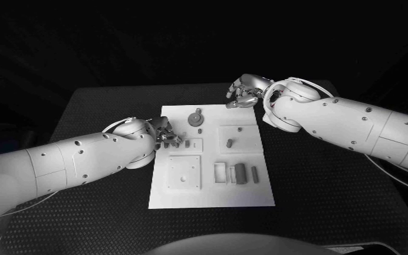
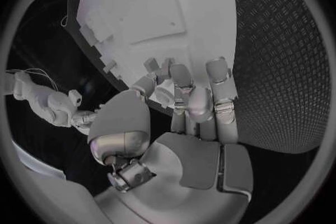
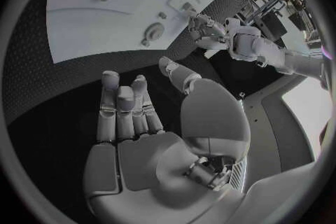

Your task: Assemble the parts on the task board

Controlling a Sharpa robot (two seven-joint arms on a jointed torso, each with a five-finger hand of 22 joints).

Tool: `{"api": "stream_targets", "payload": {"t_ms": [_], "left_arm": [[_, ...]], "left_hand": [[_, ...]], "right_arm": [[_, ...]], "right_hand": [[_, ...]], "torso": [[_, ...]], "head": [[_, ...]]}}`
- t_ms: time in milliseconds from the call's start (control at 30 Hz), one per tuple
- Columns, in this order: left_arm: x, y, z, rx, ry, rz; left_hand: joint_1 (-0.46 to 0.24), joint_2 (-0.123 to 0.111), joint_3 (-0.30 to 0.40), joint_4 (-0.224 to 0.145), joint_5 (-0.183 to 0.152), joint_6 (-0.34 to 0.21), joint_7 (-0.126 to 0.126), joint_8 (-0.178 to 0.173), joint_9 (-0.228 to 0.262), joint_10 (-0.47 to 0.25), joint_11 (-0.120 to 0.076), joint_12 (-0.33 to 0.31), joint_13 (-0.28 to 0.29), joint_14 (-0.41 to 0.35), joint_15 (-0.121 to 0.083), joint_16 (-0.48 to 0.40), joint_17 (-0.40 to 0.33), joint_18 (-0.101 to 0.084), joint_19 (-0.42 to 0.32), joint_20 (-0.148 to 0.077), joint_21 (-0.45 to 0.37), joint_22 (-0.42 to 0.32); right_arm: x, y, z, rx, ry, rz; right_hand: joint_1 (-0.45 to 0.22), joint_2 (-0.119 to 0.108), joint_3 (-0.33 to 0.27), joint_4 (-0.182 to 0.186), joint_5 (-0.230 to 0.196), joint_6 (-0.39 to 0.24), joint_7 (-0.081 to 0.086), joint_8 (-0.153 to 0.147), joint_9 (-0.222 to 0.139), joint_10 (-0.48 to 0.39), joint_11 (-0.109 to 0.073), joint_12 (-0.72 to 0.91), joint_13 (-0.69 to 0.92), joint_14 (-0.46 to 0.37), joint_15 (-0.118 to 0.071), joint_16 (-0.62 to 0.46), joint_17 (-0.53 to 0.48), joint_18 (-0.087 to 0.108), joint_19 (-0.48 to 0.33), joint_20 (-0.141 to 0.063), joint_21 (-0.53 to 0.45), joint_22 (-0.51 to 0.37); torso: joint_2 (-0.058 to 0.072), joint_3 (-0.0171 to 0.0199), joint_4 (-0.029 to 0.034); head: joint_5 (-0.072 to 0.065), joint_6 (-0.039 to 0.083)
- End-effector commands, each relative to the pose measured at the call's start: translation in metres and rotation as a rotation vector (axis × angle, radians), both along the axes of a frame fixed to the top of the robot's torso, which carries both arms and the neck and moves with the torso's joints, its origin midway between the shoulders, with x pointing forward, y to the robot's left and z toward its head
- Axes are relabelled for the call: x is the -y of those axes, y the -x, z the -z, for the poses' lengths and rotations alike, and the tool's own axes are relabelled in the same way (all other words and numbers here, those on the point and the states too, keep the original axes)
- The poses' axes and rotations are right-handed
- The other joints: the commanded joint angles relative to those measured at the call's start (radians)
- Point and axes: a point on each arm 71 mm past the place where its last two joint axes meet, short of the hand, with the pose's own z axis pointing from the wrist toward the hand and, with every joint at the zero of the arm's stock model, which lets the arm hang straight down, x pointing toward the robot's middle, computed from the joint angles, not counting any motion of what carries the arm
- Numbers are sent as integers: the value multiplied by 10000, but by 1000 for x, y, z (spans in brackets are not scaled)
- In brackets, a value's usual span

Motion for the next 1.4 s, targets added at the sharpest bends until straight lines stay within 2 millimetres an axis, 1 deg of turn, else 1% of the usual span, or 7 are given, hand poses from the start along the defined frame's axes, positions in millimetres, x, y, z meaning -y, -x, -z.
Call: {"api": "stream_targets", "payload": {"t_ms": [33,167,333,500,800,1233,1400], "left_arm": [[2,1,1,-143,119,123],[2,1,0,-120,134,154],[2,1,1,-222,189,146],[2,1,1,-263,213,138],[1,0,-1,49,346,49],[-2,-2,-5,754,206,40],[-2,-2,-4,796,220,1]], "left_hand": [[325,148,-30,-320,78,-86,-10,-31,-44,-84,-18,80,-30,-109,-2,-33,-27,-52,-3,-24,-54,193],[962,376,79,-814,421,-99,-4,-14,-99,-93,-13,111,-65,-104,3,-31,-52,-62,27,-18,-63,192],[1420,407,148,-1101,613,-162,21,-32,-148,-116,7,119,-96,-105,22,-44,-77,-71,29,-12,-93,182],[1723,403,180,-1253,654,-162,27,-20,-176,-118,13,136,-115,-101,28,-48,-90,-73,41,-15,-112,181],[2130,458,210,-1325,642,-115,20,25,-197,-90,6,178,-129,-82,28,-10,-83,-82,72,-15,-113,193],[2257,464,194,-1327,630,-97,10,44,-206,-80,-12,198,-135,-78,17,17,-72,-83,92,-19,-103,201],[2282,464,185,-1324,630,-85,6,53,-207,-69,-16,207,-136,-76,13,28,-68,-84,100,-19,-98,203]], "right_arm": [[0,0,1,-93,41,-74],[0,0,1,-99,41,-63],[0,1,1,-109,43,-65],[0,1,1,-114,41,-63],[0,1,1,-121,19,-62],[0,1,2,-150,-18,-32],[1,1,2,-298,-177,32]], "right_hand": [[-27,60,-19,66,-31,-8,45,33,-9,-86,-10,63,-10,-56,36,47,-9,124,-9,-28,-51,160],[-30,64,-19,70,-31,-9,45,34,-10,-86,-10,64,-10,-56,37,47,-10,124,-8,-28,-51,160],[-40,74,-19,83,-31,-9,46,36,-12,-86,-9,65,-12,-55,37,47,-11,124,-7,-27,-51,159],[-44,77,-19,90,-32,-10,46,37,-13,-86,-9,66,-13,-55,38,47,-12,124,-6,-26,-51,159],[-71,85,-23,120,-33,-12,47,41,-18,-86,-8,69,-16,-54,39,47,-13,125,-5,-24,-53,158],[-93,84,-26,149,-32,-15,48,43,-24,-87,-6,71,-19,-54,40,46,-15,125,-5,-22,-55,157],[-108,89,-25,170,-32,-17,49,45,-27,-87,-6,72,-21,-54,41,46,-17,124,-4,-21,-55,156]], "torso": [[2,-3,-1],[3,0,-2],[1,-3,1],[1,-1,2],[2,3,3],[4,6,2],[3,-1,2]], "head": [[-2,-9],[-10,-10],[-12,-4],[-11,-11],[0,-12],[10,-2],[8,0]]}}
